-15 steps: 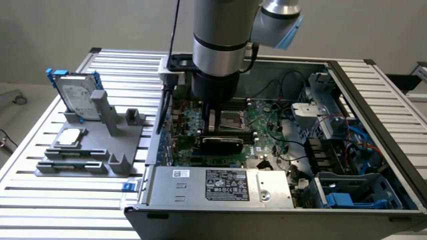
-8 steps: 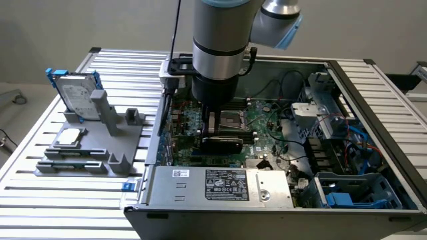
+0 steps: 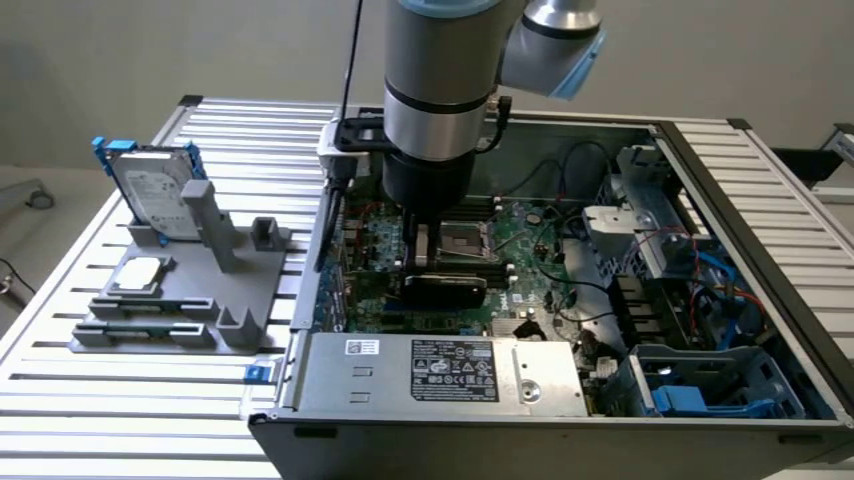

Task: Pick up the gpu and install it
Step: 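Press down on the gpu until it lock into place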

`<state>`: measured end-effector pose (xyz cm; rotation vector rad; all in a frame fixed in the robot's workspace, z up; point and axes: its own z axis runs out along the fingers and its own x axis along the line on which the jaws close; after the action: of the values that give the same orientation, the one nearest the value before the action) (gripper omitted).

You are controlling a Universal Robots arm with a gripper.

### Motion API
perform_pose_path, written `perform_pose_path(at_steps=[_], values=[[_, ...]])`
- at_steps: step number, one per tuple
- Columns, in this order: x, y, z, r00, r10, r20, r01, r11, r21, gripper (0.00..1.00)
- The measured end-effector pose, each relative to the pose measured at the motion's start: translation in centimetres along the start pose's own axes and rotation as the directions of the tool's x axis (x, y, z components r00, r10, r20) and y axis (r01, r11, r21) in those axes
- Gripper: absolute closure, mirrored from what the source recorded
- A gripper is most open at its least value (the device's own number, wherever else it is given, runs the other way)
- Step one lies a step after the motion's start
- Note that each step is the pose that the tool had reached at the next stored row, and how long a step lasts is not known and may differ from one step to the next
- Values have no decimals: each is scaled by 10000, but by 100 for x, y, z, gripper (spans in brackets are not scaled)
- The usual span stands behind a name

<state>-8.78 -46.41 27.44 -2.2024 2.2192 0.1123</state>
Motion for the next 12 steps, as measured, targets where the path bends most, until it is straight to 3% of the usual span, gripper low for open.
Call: perform_pose_path(at_steps=[12], values=[[2,-1,40,10000,2,0,-2,10000,-2,89]])
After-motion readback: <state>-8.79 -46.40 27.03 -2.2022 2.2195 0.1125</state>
